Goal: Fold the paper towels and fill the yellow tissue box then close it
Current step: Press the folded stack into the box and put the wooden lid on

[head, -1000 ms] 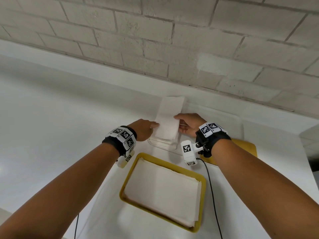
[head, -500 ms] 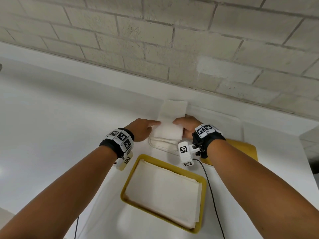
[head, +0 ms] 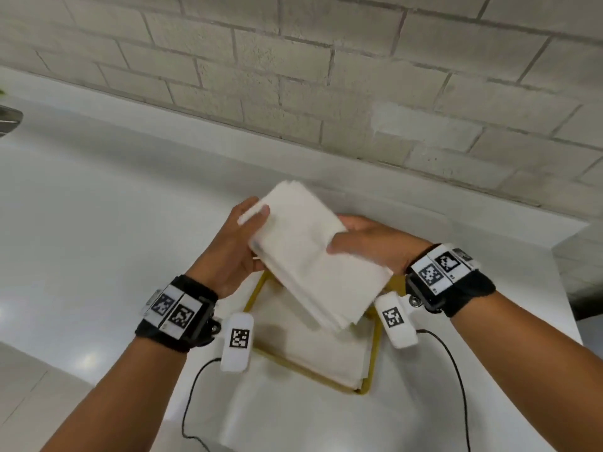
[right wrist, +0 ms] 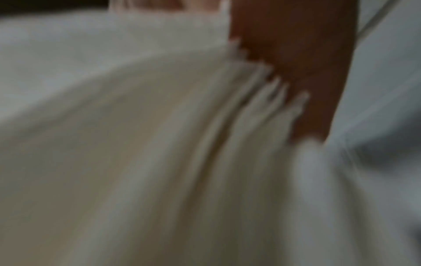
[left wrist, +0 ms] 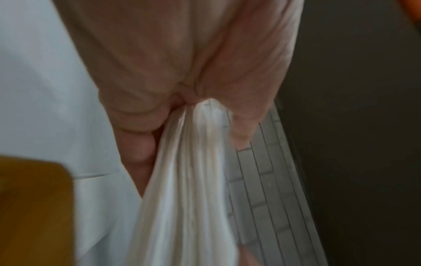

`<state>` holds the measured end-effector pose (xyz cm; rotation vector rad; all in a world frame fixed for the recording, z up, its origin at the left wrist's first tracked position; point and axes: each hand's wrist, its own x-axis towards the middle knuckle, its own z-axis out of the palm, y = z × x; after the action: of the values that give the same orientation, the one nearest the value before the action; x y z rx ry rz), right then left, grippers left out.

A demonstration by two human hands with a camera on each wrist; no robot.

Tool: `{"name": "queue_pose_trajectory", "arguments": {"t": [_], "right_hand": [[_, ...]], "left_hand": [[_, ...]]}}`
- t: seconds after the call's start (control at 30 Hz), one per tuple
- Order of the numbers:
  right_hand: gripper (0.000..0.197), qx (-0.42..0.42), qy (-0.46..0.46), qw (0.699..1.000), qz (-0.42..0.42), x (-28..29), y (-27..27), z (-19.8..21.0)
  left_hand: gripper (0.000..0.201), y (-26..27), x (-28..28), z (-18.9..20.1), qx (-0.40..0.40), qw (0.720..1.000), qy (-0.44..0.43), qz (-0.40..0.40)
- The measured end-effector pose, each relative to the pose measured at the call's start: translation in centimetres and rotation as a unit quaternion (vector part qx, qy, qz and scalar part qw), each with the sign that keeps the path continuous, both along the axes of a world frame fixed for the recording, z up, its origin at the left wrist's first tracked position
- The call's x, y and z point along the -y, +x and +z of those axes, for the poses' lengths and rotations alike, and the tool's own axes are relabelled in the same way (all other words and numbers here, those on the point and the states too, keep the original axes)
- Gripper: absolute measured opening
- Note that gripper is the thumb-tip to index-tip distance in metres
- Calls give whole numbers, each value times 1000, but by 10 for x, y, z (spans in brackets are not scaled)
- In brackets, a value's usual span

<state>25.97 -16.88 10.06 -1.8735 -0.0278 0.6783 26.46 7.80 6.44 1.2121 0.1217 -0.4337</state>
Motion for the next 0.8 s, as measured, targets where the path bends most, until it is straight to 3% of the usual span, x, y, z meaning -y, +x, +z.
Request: {"name": "queue_pose_trajectory", "arguments": {"t": [0.1,0.27,0.33,0.47,0.57,0.67,0.8], "right_hand": [[37,-33,-49,996,73,-9,-16,-16],[55,-22,-69,994,80,-16,-35,-21],[58,-57,-31,994,93,-16,-43,-18],[43,-101,75,985,119,-12,-58,-8],[37,-89,118,983,109,-13,-66,-10],[32,-70,164,982,66,-12,-72,-13],[53,-78,137,986,53,-2,-74,-18]], "left_hand": [[46,-40,-1,-20,34,998,52,32],[42,-76,-3,-33,1,993,-27,113],[43,-83,-4,-27,4,990,-60,125],[48,-90,-8,-9,20,990,-111,79],[52,-89,-10,5,60,992,-90,59],[44,-88,-10,8,91,990,-76,75],[36,-91,-10,-4,72,988,-67,121]]}}
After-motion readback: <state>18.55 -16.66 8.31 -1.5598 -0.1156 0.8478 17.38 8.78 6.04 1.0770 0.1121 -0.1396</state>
